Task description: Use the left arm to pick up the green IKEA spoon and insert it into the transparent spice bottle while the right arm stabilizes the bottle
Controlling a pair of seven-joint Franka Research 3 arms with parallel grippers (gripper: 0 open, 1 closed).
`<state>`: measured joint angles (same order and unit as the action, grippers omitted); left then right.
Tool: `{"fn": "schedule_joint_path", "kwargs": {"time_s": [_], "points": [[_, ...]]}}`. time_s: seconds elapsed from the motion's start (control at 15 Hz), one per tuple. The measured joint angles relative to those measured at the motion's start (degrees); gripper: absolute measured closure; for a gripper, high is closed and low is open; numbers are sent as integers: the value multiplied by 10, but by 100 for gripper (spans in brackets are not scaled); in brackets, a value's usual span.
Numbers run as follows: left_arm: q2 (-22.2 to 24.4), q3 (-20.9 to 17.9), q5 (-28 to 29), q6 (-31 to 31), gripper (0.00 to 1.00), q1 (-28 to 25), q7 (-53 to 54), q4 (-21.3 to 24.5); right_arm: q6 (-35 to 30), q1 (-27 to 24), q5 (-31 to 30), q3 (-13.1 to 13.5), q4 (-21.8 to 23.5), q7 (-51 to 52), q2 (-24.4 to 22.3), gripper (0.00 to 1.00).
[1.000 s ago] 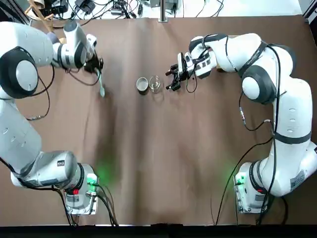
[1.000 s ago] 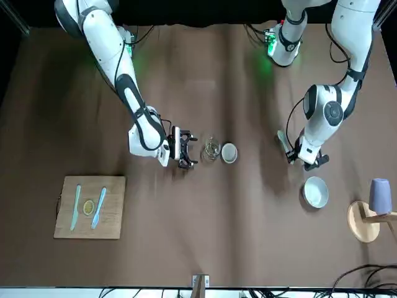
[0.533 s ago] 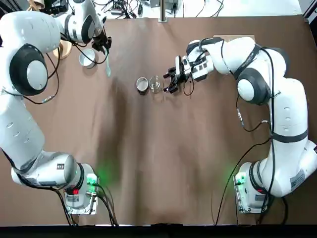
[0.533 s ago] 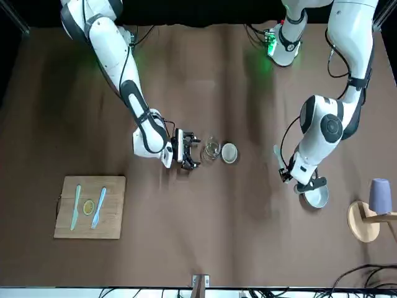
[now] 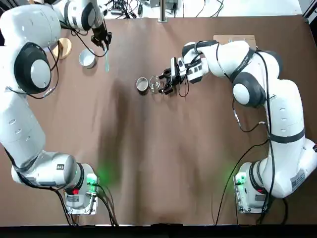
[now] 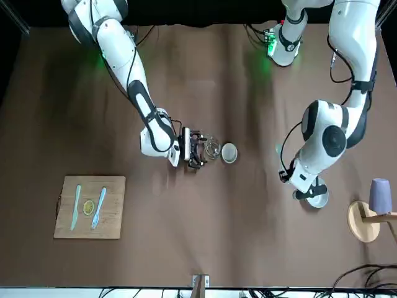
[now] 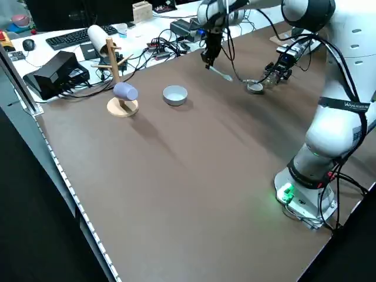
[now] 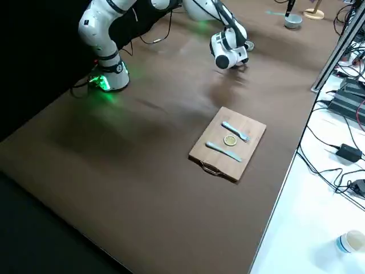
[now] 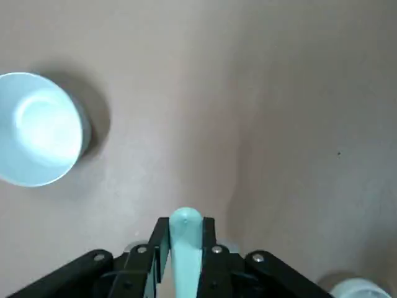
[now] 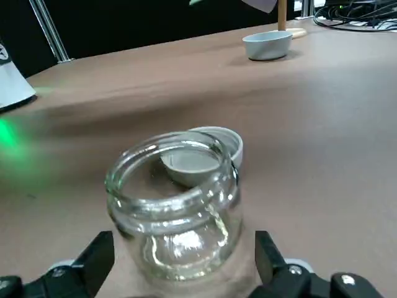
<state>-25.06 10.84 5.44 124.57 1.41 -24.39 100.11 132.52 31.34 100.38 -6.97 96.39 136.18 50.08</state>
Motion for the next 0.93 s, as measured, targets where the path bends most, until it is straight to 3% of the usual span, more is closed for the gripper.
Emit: {"fn": "schedule_joint_path", "kwargs": {"time_s": [0.2, 0.73, 0.87, 0.93], "points": [[-7, 2, 0, -65, 75, 1, 18, -53, 1, 10, 8, 0, -2, 0, 0, 0], [-19, 11, -5, -71, 75, 3, 300, -82, 4, 32, 33, 0, -22, 0, 15, 0], [-22, 10, -44, -71, 75, -2, 380, -91, 4, 34, 34, 0, -22, 0, 17, 0], [-28, 10, -112, -74, 75, -11, 471, -102, 4, 34, 34, 0, -22, 0, 21, 0]]}}
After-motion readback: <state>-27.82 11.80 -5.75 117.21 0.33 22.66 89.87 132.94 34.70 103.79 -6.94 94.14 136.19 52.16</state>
